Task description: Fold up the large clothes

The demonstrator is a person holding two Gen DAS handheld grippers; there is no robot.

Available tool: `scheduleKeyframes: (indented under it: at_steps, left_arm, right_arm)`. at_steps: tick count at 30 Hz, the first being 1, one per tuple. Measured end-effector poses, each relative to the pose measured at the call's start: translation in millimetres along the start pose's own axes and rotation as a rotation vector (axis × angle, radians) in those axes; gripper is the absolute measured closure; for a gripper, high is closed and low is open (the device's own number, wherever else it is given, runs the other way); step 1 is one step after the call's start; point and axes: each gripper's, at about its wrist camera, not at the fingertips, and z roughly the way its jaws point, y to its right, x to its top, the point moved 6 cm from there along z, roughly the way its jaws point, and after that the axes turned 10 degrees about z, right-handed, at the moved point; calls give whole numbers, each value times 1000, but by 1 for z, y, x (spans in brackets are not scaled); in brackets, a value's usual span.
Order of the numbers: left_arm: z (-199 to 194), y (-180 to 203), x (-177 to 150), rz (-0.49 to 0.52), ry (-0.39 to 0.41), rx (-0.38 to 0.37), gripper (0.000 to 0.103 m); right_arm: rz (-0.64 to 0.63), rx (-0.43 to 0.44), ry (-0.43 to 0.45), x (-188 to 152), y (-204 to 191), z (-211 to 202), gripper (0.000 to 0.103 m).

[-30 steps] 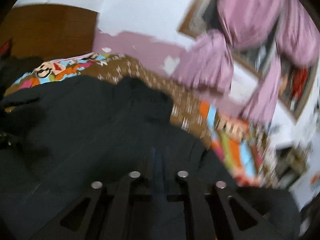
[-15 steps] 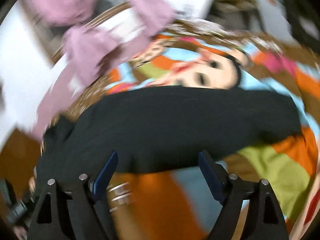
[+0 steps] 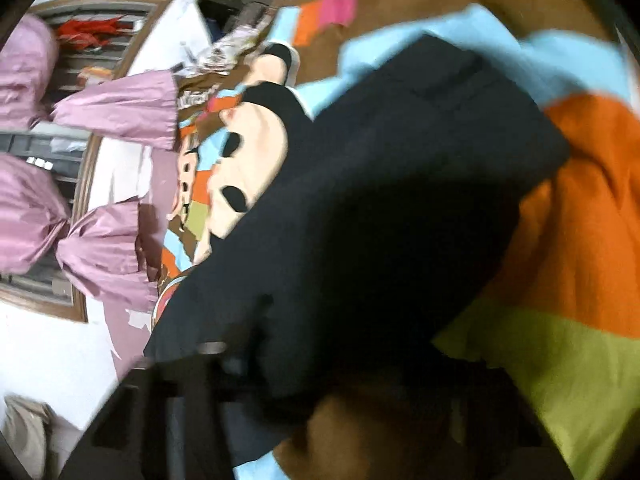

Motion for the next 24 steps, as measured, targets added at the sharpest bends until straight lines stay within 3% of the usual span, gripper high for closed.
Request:
scheduleKeyframes:
  at_steps: [1,4,7,11,17,24]
  left_arm:
    - [2,-1,-3,-6,-6,-7,1]
    - [5,-4,-5,-33,-34,-40,1]
    - [-9,-10,-7,-70,-41,-59,1]
    - [-50,-25,-15,-122,6,-100,2]
    - [-107,-68,-30,-167,47,-36,2]
    - [-163,-149,-66,-281,73,31,2]
  right_arm:
    - [-51,-7,22,1,-11,-6,80]
    - [-214,-24,101,-6,-44,-32,90]
    - [-442,-24,196,-24,-97,-64,92]
    - [-725,28,275,-74,-167,-95,92]
    - [-1180,113,294,-205,-248,-108,93]
    - [-1565,211,146,-365,-250,-92,93]
